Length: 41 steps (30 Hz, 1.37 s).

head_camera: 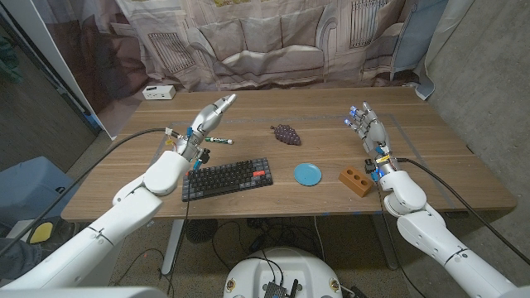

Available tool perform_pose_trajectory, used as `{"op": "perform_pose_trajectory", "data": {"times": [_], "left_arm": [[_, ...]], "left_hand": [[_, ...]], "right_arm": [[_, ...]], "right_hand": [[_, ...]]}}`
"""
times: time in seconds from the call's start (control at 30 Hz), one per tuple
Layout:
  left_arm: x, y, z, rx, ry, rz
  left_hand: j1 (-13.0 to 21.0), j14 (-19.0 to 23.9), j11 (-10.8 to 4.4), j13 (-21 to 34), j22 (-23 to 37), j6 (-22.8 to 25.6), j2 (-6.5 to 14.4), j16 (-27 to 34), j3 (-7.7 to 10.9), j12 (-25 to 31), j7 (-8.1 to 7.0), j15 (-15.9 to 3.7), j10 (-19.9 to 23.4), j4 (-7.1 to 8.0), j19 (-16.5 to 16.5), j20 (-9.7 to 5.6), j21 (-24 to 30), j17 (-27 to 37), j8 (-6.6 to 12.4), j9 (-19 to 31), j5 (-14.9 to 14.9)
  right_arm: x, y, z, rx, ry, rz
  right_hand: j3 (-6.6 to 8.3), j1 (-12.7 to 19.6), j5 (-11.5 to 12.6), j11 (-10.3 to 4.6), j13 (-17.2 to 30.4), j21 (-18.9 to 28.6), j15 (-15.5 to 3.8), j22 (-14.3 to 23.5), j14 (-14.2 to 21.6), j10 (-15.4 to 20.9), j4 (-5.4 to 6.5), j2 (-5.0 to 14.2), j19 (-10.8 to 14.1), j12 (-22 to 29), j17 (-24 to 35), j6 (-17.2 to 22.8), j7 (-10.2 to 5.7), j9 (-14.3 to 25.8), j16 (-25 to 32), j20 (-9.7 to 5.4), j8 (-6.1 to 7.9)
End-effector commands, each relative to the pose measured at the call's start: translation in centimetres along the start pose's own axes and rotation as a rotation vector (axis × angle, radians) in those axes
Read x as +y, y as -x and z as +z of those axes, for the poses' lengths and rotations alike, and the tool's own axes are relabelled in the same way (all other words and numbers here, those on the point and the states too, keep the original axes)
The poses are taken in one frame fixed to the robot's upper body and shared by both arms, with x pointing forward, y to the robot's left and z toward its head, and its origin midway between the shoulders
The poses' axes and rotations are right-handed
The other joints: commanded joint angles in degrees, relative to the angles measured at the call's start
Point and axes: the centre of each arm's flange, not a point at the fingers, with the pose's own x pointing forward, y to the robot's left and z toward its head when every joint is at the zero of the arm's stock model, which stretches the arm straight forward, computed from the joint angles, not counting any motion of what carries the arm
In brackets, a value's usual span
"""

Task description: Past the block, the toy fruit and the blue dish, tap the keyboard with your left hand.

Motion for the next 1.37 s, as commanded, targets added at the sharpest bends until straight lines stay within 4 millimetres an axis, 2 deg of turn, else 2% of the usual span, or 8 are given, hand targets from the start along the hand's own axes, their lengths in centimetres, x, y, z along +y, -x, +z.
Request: {"op": "perform_pose_trajectory", "data": {"times": [0.03,0.3,0.63,0.73,0.93,1.37], "left_arm": [[0.3,-0.4,-2.3,0.005,0.186,-0.002],[0.2,-0.3,-4.0,0.009,0.34,0.03],[-0.2,-0.3,-5.4,0.029,0.406,0.047],[-0.3,-0.3,-5.6,0.027,0.415,0.06],[-0.6,-0.1,-5.8,0.029,0.418,0.068],[-0.4,0.1,-6.0,0.036,0.408,0.069]], "left_hand": [[0.55,0.71,0.11,0.01,0.03,0.05,0.15,0.05,0.07,0.26,0.15,0.16,0.45,-0.53,0.64,0.21,0.36,-0.03,-0.21,0.13,-0.34],[0.64,1.24,0.05,0.0,0.02,0.09,0.2,0.07,0.07,0.31,0.18,0.09,0.93,-0.62,1.05,0.17,0.32,-0.02,-0.3,0.13,-0.37],[0.8,1.75,0.56,-0.01,0.02,0.18,0.25,-0.02,0.07,0.35,0.08,0.27,1.6,-0.76,2.01,0.35,0.39,-0.02,-0.41,0.13,-0.42],[0.93,2.75,1.22,0.01,0.01,1.25,0.3,0.13,0.06,0.57,0.16,0.49,2.59,-0.88,3.06,0.65,0.54,-0.02,-0.1,0.16,-0.46],[1.33,5.68,1.38,0.05,0.05,3.47,0.59,0.64,0.18,1.0,0.15,1.0,4.75,-1.19,6.13,0.86,1.13,-0.01,0.36,0.22,-0.57],[1.7,6.25,1.94,0.07,0.08,4.76,0.9,0.44,0.35,0.93,0.96,1.12,5.32,-1.42,7.39,1.29,1.23,0.0,0.54,0.24,-0.64]], "right_arm": [[0.0,-0.1,0.0,0.003,0.009,0.003],[-0.1,-0.6,-0.4,0.013,0.006,0.021],[-0.2,-0.6,-0.8,0.027,0.0,0.011],[-0.3,-0.5,-0.9,0.03,0.002,0.01],[-0.2,-0.5,-1.2,0.035,0.003,0.013],[0.5,-0.6,-1.7,0.046,-0.008,0.01]], "right_hand": [[0.11,0.14,-0.21,-0.19,0.14,0.2,-0.12,0.17,0.55,0.54,0.0,0.19,0.62,0.13,-0.01,0.66,-0.05,0.21,0.11,-0.04,0.02],[0.11,0.21,-0.18,-0.07,0.13,0.23,-0.19,0.16,0.74,0.55,-0.06,0.13,0.82,0.1,-0.05,0.51,-0.09,0.21,0.14,-0.11,-0.05],[0.11,0.28,-0.15,-0.27,0.11,0.23,-0.27,0.15,0.78,0.57,-0.13,0.06,0.95,0.08,-0.09,0.46,-0.08,0.21,0.1,-0.2,-0.07],[0.11,0.24,-0.14,-0.26,0.11,0.22,-0.21,0.15,0.83,0.56,-0.1,0.07,0.96,0.07,-0.08,0.44,-0.05,0.21,0.11,-0.2,-0.08],[0.12,0.25,-0.13,-0.21,0.1,0.2,-0.2,0.15,0.81,0.6,-0.1,0.09,0.98,0.07,-0.09,0.41,-0.05,0.22,0.08,-0.15,-0.09],[0.16,0.25,-0.1,-0.1,0.09,0.14,-0.07,0.15,0.82,0.61,-0.08,0.17,0.98,0.03,-0.1,0.49,-0.02,0.22,0.05,-0.03,-0.06]]}}
